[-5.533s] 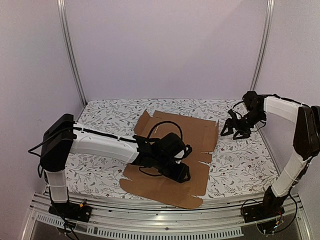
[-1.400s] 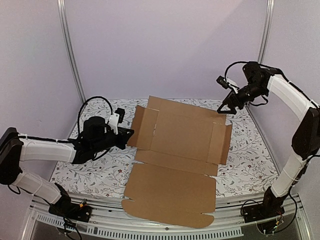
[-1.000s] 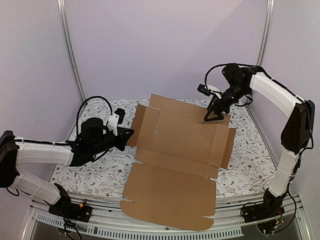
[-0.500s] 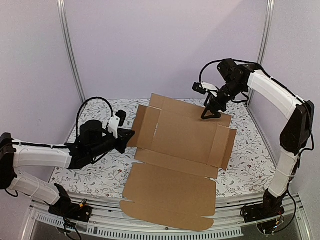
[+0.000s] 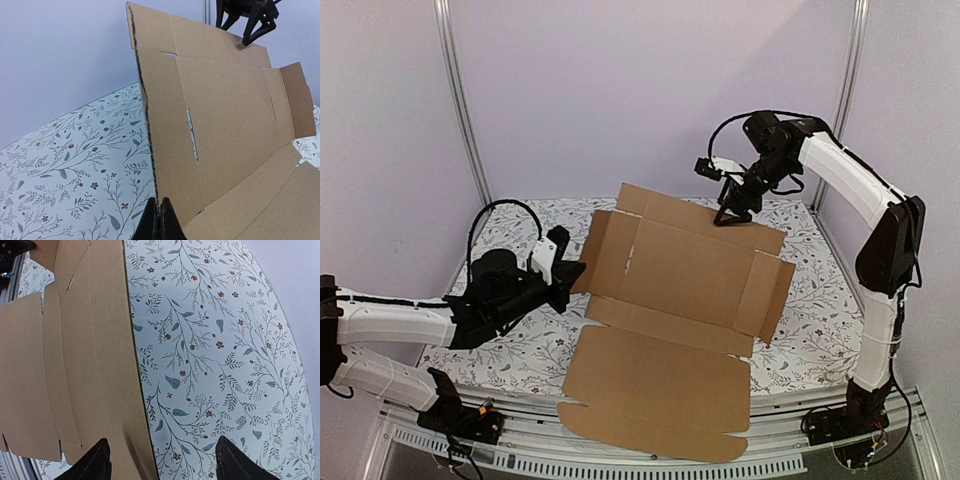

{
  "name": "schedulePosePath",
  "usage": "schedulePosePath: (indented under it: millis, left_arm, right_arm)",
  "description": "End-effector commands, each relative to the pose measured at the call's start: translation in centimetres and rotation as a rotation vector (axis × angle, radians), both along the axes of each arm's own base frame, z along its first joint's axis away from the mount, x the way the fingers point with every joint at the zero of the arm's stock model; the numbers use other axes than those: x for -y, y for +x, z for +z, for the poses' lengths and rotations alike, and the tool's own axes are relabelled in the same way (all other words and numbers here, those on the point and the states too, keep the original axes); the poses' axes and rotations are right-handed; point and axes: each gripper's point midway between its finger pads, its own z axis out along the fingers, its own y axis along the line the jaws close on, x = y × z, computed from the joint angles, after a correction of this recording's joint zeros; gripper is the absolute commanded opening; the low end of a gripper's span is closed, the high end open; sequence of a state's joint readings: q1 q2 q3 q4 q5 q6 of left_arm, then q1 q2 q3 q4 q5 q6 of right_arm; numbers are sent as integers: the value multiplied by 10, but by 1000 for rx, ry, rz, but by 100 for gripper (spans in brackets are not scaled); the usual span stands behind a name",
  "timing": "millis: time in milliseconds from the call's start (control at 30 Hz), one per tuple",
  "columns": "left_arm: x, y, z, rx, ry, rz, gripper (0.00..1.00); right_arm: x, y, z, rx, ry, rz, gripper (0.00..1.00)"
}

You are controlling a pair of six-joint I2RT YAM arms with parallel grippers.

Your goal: Fold the paper box

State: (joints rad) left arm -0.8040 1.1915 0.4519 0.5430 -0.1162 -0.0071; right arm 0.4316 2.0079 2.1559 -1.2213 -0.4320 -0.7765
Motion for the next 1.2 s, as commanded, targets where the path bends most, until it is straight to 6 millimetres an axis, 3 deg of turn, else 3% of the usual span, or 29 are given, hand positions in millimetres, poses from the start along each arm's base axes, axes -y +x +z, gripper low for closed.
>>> schedulePosePath:
  millis: [0,300,500,567,633,733,900,1033,1167]
  left_arm:
    - [0,-5,5,65,27,-9,0]
    - [-4,2,9,88,28,36,0]
    - [-2,2,10,72,7,34,0]
    - [-2,1,16,60,-6,33,7]
    - [-2,0,28,38,-27,35,24]
    - [-4,-5,56,24,-90,34,41]
    - [-5,-14,105,67,-149,5,57]
    - [14,-7,114,80,-25,-51,59]
    - [36,7,101,62,126,-104,60]
  right_arm:
    - [1,-12,-8,-54,-20,50,67]
    - [1,-28,-8,-106,-21,93,38]
    - [2,-35,0,-114,-11,94,13]
    - [2,-36,4,-109,-7,90,6]
    - [2,-37,10,-101,3,80,1]
    - [0,-41,18,-102,26,69,0]
    - [-12,-57,20,-81,-1,75,0]
    - [-23,-73,24,-65,-8,91,0]
    - [-27,-79,29,-60,13,80,0]
